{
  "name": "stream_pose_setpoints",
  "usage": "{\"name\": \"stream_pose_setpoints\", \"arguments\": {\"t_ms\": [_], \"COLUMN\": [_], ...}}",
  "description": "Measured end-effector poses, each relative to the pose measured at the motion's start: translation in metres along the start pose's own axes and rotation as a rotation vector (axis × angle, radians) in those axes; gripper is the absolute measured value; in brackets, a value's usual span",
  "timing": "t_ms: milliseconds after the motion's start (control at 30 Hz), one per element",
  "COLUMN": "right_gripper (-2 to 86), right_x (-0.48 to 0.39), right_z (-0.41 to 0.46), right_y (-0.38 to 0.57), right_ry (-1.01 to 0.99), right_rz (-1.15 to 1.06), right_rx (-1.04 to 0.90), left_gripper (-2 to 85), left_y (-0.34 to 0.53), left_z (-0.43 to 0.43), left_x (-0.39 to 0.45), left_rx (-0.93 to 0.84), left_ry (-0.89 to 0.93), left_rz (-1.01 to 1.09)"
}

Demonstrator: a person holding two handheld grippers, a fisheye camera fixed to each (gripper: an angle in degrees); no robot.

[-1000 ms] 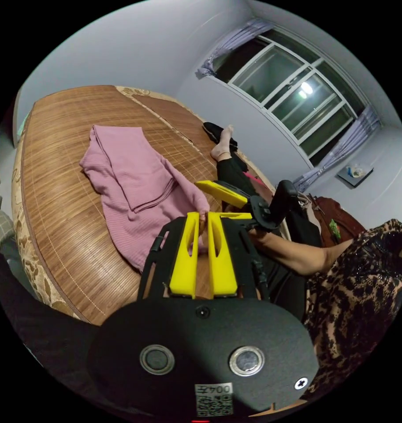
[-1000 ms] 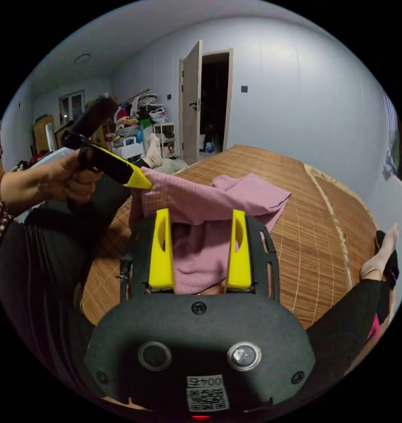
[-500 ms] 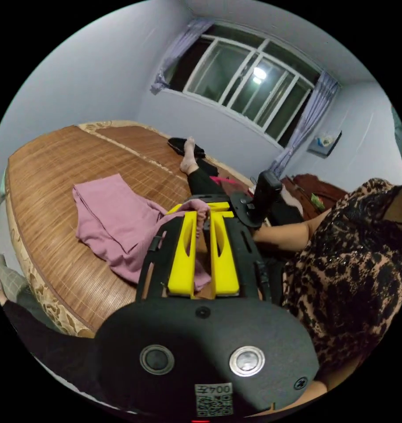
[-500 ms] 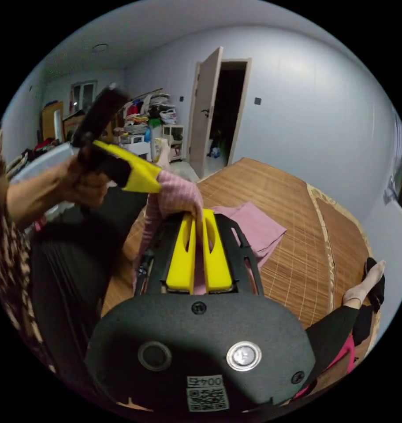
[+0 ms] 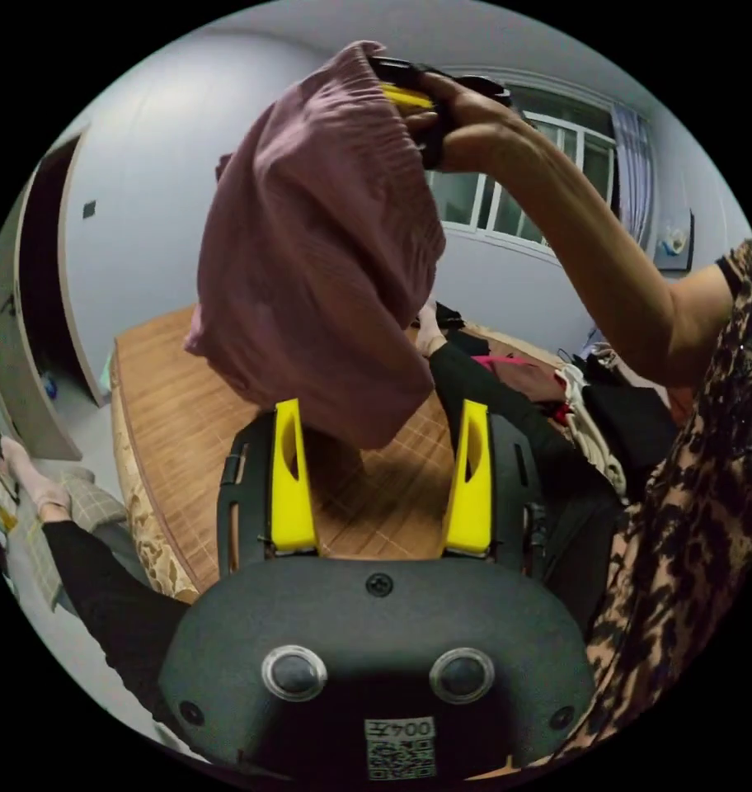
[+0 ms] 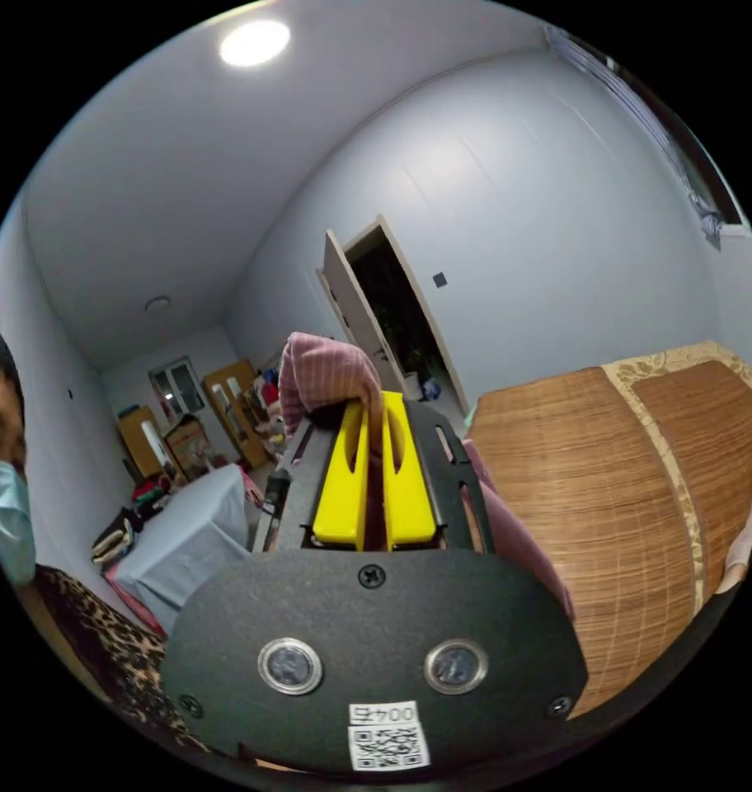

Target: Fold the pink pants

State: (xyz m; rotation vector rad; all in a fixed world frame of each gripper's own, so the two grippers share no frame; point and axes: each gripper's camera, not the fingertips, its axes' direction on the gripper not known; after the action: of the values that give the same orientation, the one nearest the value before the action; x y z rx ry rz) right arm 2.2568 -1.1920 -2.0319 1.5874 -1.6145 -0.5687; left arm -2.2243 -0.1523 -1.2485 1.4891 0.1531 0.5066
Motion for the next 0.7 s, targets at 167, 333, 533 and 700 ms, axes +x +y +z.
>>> {"name": "stream_pose_setpoints", "arguments": {"t_ms": [167, 333, 533, 700], "right_gripper": [2.1, 2.2, 2.3, 2.0], "right_x": [-0.062, -0.112, -0.141, -0.155], "right_z": [-0.006, -0.009, -0.032, -0.077], "right_y": [0.003, 0.021, 0.030, 0.017], "right_ry": [-0.047, -0.039, 0.019, 0.110], "right_rz": [0.014, -0.019, -0.034, -0.065], "right_rx": [0.031, 0.000, -0.001, 0.043], "left_gripper": [27.1, 23.5, 2.7, 1.1], "left_y": [-0.010, 0.000, 0.007, -0.045], "left_z": [-0.034, -0.060, -0.133, -0.205], "left_x": [0.062, 0.062, 0.022, -0.051], "left_rx": [0.114, 0.109, 0.203, 0.287], "left_ry": [-0.230, -0.296, -0.219, 0.258], "left_rz": [0.075, -0.048, -0.196, -0.282]}}
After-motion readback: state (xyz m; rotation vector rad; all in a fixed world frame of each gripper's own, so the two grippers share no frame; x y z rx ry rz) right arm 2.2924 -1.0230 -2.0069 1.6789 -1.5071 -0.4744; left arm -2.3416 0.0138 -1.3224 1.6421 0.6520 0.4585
